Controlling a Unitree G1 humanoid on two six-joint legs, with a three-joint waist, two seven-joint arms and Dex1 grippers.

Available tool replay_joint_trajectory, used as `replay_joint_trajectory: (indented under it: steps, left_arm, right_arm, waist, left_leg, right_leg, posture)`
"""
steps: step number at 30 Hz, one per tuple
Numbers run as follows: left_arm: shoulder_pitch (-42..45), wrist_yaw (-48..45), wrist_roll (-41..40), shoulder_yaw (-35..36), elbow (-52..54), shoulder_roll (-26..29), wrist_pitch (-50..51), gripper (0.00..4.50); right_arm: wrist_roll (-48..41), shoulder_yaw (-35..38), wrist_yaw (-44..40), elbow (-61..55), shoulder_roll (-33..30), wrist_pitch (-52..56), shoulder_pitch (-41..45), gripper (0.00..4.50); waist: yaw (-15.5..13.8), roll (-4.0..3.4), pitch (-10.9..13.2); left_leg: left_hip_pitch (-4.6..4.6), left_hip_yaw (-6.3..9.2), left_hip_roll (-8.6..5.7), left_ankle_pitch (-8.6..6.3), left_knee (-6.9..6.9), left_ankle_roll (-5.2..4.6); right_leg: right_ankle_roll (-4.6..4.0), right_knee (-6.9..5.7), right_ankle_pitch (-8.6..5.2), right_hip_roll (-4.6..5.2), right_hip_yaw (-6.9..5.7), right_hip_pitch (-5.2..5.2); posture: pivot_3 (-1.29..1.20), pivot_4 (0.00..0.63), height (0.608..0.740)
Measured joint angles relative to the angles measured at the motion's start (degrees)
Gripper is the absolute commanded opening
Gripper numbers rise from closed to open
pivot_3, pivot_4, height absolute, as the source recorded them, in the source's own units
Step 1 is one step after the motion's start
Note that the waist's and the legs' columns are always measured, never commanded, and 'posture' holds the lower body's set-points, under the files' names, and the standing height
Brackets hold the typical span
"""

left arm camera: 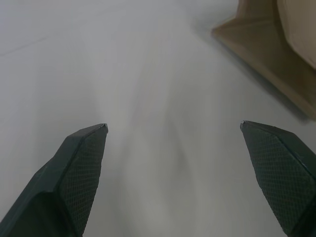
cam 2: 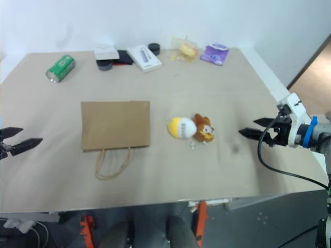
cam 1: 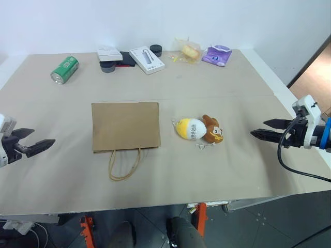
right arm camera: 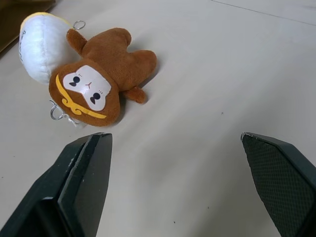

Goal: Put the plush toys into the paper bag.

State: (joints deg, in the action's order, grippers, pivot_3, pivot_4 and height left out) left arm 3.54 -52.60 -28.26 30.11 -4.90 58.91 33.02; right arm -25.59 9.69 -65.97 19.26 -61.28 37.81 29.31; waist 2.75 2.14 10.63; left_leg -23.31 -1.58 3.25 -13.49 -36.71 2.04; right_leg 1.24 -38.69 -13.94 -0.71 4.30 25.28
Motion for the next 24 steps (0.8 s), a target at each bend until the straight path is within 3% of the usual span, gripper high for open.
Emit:
replay_joint_trajectory:
  steps: [15,19,21,24]
  left_arm:
    - [3.47,-0.63,0.47,-1.66,-0.73,-0.69,-3.45,4.45]
    - [6.36,-2.82,1.49,-5.45,2.99,-3.0,-11.74,4.45]
    - [7.09,-6.01,2.26,-9.18,7.18,-4.55,-17.7,4.45]
    - [7.63,-8.19,4.39,-12.12,10.15,-5.75,-24.83,4.45]
  right_arm:
    - [-2.16,1.96,-1.37,-1.34,0.46,0.42,-0.17,4.5]
    - [-10.85,2.8,-5.46,-15.86,1.9,4.71,-0.94,4.5]
    - [-17.33,3.02,-4.2,-26.46,6.04,7.74,0.39,4.5]
    - [-21.55,2.59,-1.9,-33.54,9.49,9.17,1.61,4.5]
  waist:
    - [-0.02,-0.02,0.0]
    - [-0.03,-0.06,-0.01]
    - [0.03,-0.07,-0.03]
    - [-0.13,-0.06,-0.03]
  left_leg:
    - [0.02,0.01,0.01,0.02,-0.57,0.01]
    - [0.02,0.03,0.08,0.04,-0.67,0.01]
    - [0.01,0.03,0.11,0.04,-0.71,0.02]
    - [0.0,0.1,0.12,0.06,-0.75,0.06]
  right_leg:
    - [0.13,-0.37,0.02,-0.03,0.0,-0.07]
    - [0.23,-0.38,0.08,-0.08,0.01,-0.13]
    - [0.26,-0.38,0.1,-0.13,0.02,-0.14]
    - [0.29,-0.38,0.12,-0.18,0.01,-0.17]
  posture:
    - [0.0,0.15,0.74]
    - [0.0,0.15,0.74]
    - [0.0,0.15,0.74]
    - [0.0,0.15,0.74]
